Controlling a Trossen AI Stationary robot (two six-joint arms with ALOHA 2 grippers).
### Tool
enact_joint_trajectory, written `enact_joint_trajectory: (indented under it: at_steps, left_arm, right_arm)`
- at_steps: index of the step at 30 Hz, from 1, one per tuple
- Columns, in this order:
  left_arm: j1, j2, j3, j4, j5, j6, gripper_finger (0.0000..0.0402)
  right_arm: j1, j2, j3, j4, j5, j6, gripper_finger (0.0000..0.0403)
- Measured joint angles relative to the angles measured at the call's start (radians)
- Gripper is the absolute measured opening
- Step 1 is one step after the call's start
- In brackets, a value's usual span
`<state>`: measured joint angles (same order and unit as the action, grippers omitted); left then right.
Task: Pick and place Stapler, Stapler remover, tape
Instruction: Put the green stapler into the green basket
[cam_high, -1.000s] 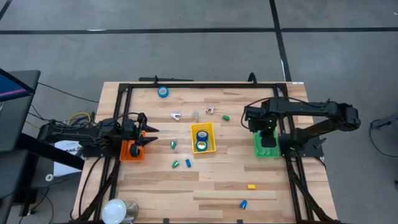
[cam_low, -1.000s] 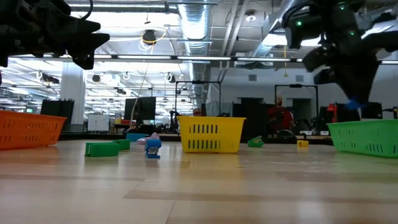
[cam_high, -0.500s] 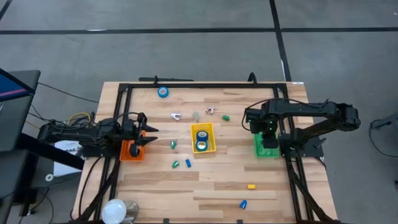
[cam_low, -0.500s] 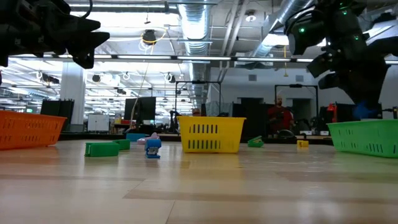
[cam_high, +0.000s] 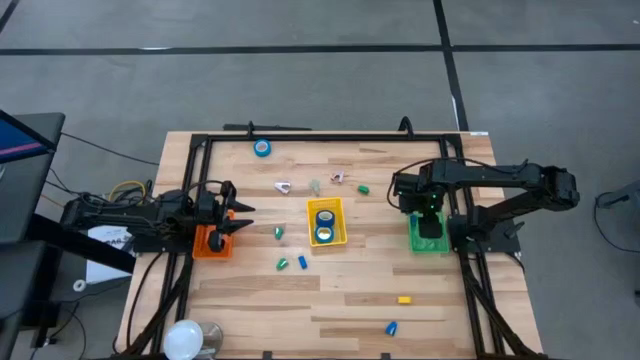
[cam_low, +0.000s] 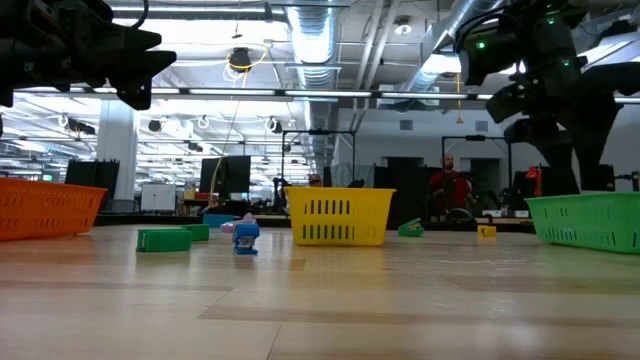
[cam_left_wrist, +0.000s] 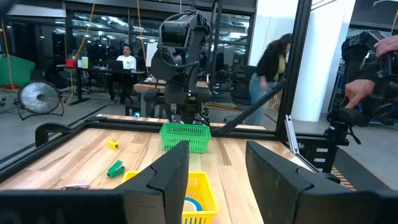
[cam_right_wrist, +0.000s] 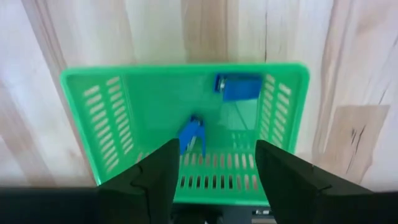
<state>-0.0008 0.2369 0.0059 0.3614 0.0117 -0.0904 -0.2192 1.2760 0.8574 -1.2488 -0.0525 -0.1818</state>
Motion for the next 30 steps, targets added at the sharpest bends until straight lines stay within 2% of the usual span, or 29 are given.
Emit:
enact_joint_trajectory:
  at_steps: [11,27,30]
  left_arm:
    - [0.000,0.000,0.000,0.000,0.000,0.000,0.0150]
    - [0.000,0.000,0.000,0.006,0.000,0.000,0.0150]
    - [0.000,0.000,0.000,0.007,0.000,0.000,0.0150]
  right_arm:
    - [-0.046,0.084,0.136,0.036,0.000,-0.001,0.0218]
    - [-0.151,0.364,0.436,0.154,0.000,0.060,0.0231]
    - [-0.151,0.416,0.473,0.173,0.039,0.069,0.0239]
